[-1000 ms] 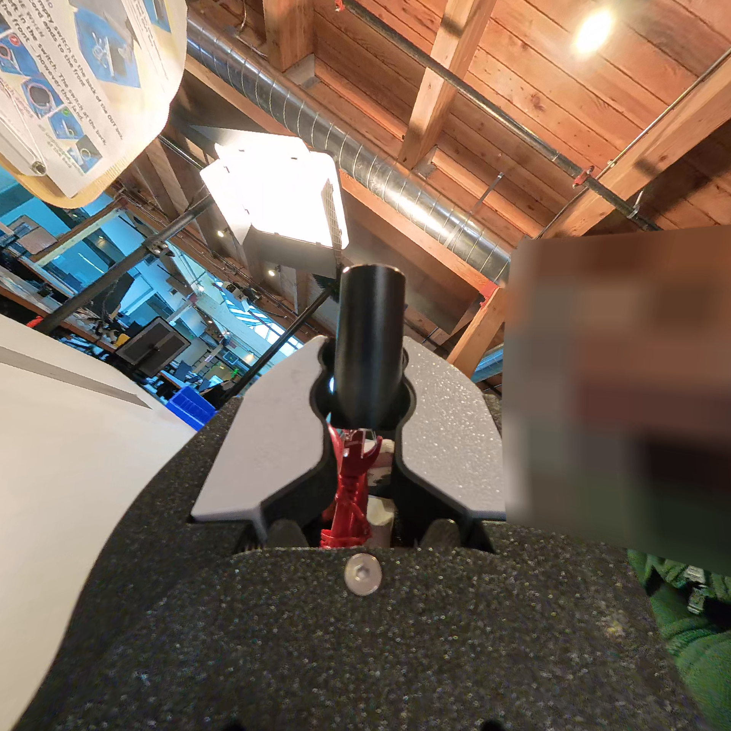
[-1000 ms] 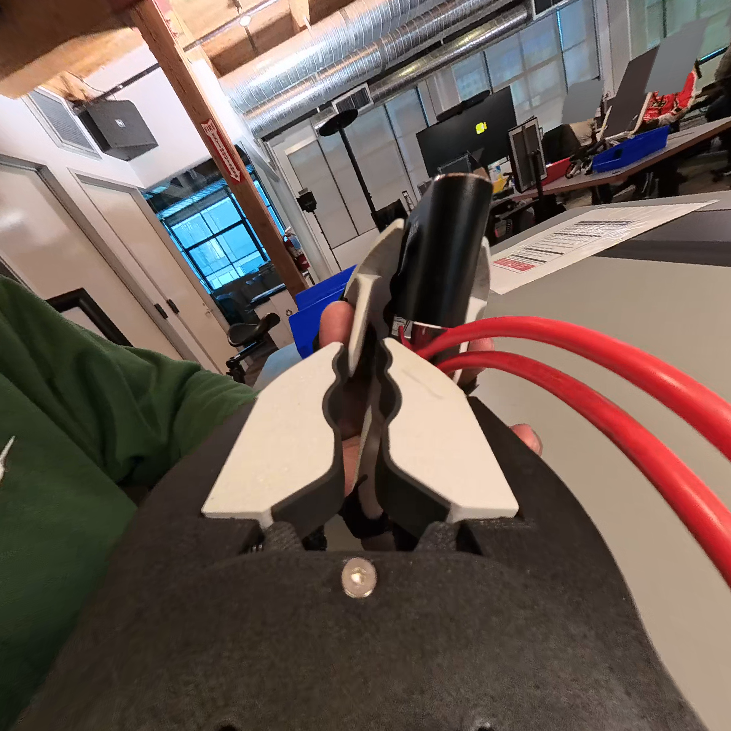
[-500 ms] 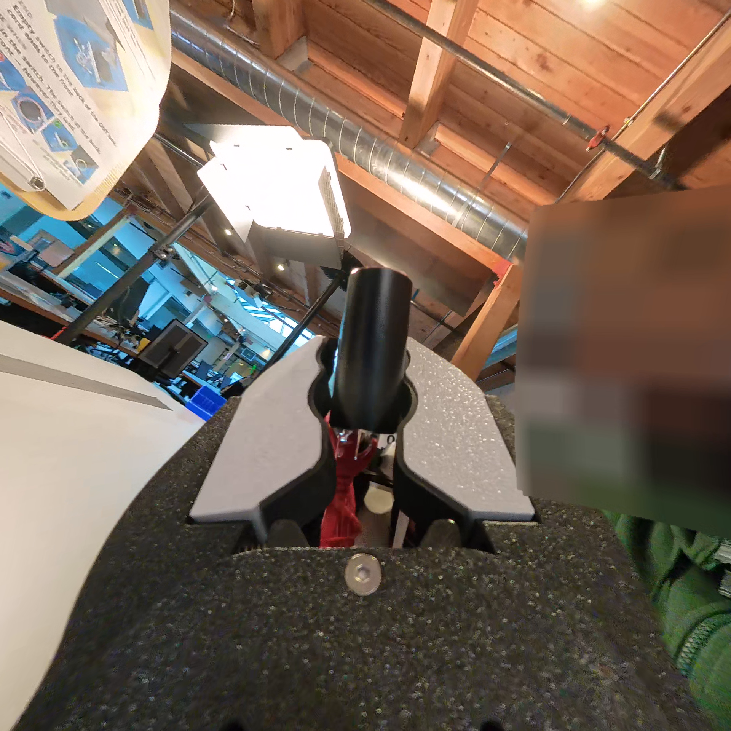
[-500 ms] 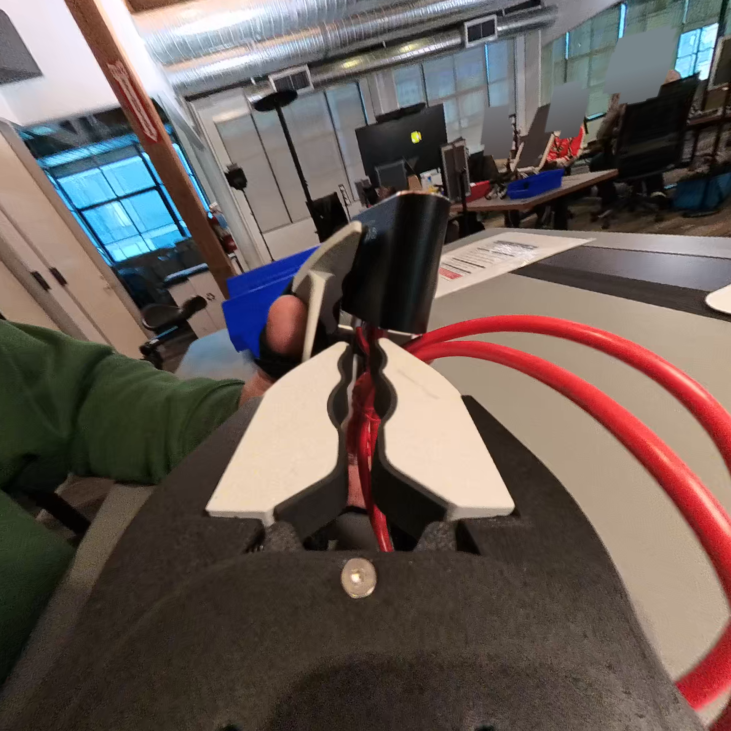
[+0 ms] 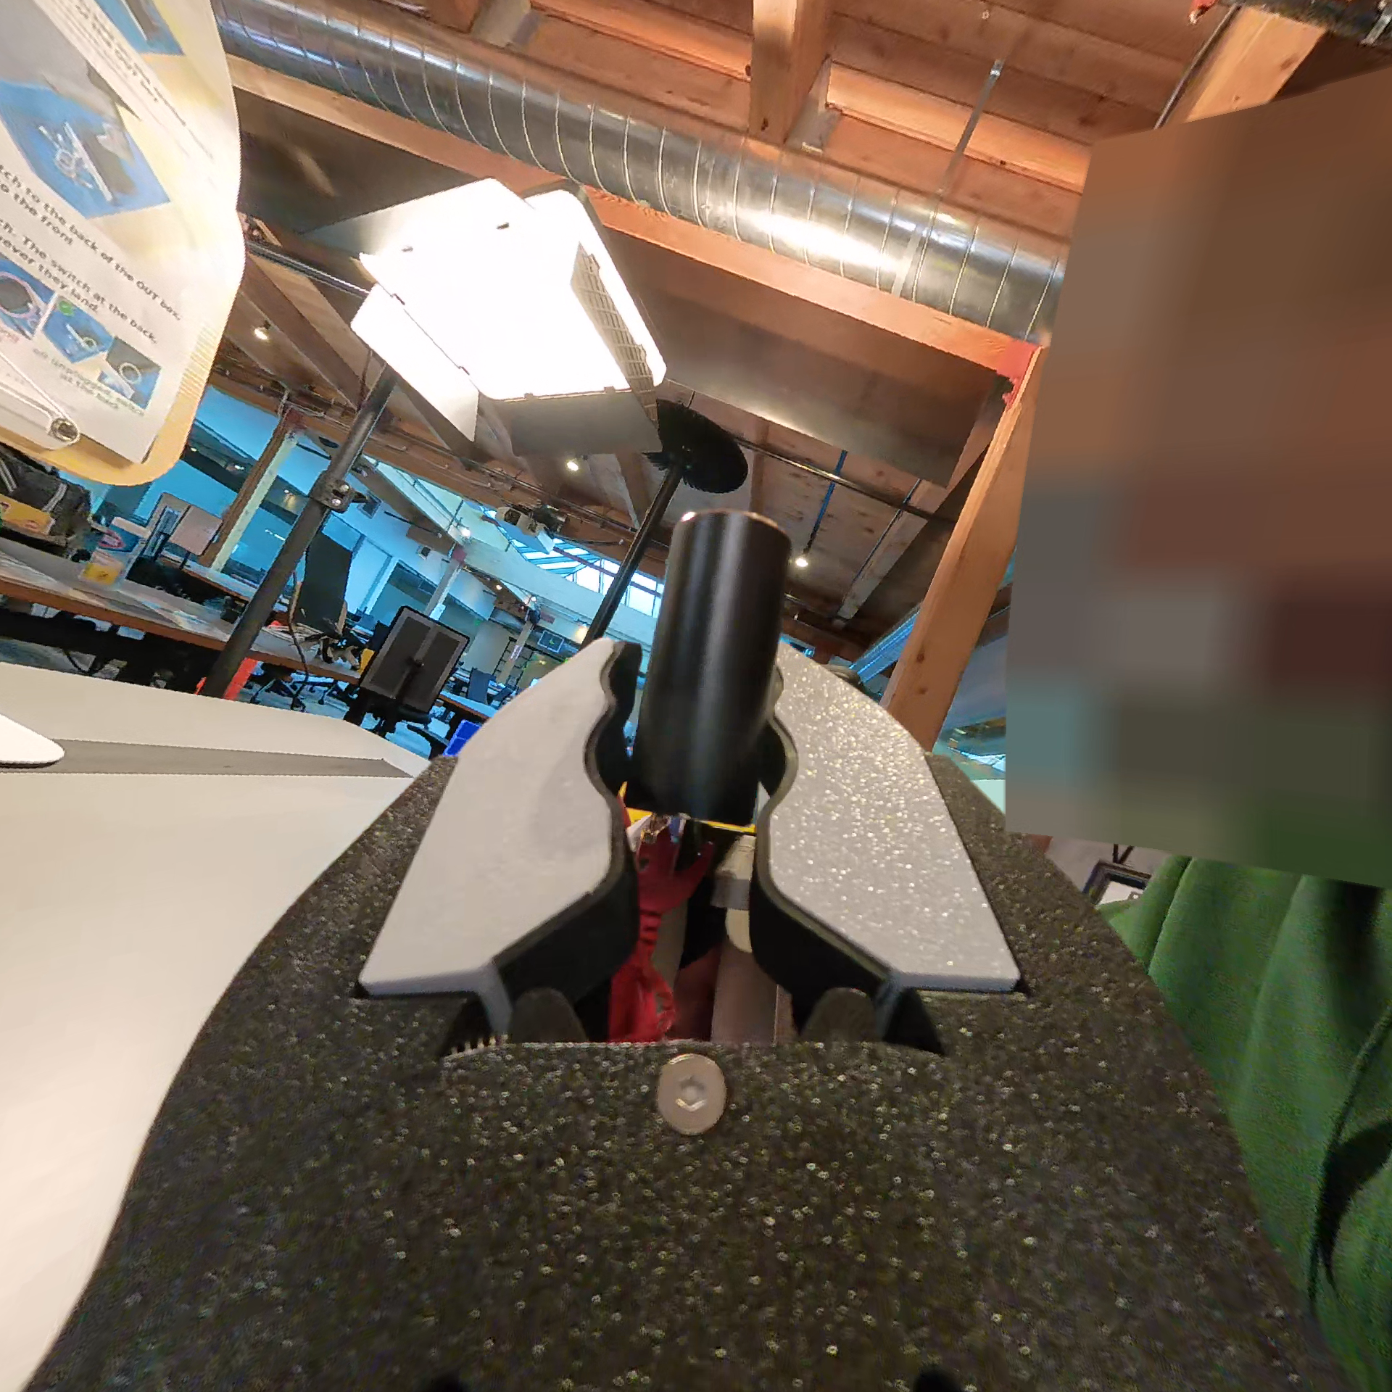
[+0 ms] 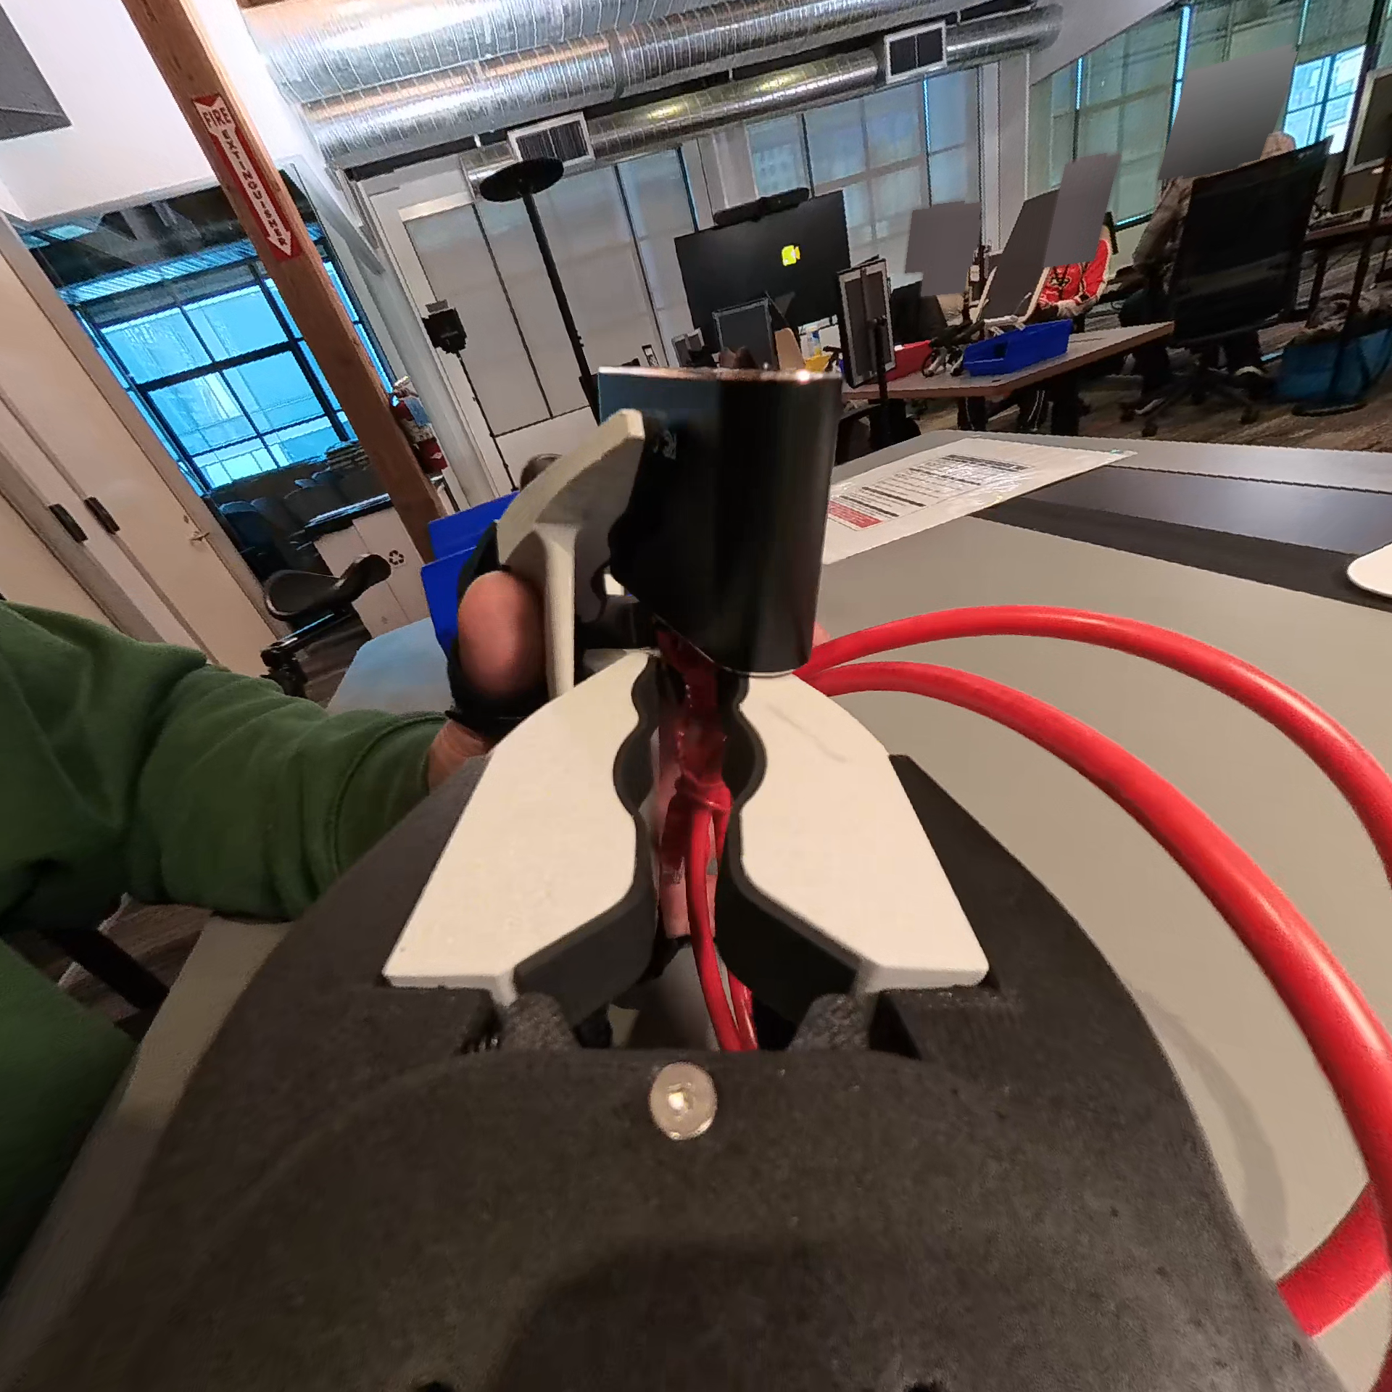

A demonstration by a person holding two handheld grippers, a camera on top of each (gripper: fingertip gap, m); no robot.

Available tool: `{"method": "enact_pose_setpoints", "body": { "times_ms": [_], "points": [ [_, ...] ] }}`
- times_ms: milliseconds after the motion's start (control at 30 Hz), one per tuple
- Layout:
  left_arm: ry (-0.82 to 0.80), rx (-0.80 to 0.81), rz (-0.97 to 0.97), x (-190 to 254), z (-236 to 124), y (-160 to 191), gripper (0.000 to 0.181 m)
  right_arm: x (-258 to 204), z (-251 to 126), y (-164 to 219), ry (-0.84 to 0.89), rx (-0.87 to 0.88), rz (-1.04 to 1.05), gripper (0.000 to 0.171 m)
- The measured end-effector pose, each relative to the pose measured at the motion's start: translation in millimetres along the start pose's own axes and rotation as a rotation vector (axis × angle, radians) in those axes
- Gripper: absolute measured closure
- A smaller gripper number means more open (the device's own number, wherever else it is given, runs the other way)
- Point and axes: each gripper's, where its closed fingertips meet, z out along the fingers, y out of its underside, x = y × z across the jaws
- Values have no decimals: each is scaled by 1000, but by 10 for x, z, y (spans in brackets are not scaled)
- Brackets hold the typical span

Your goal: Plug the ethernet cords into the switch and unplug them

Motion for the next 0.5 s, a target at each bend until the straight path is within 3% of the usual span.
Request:
{"method": "enact_pose_setpoints", "body": {
  "times_ms": [267,500],
  "points": [
    [-7,35,-27,-33,-23,-28,149,46,-19,-10,46,-3,-12,148],
    [-33,-5,14,-33,2,33,149,76,-13,13,73,-10,-23,153]
  ]
}}
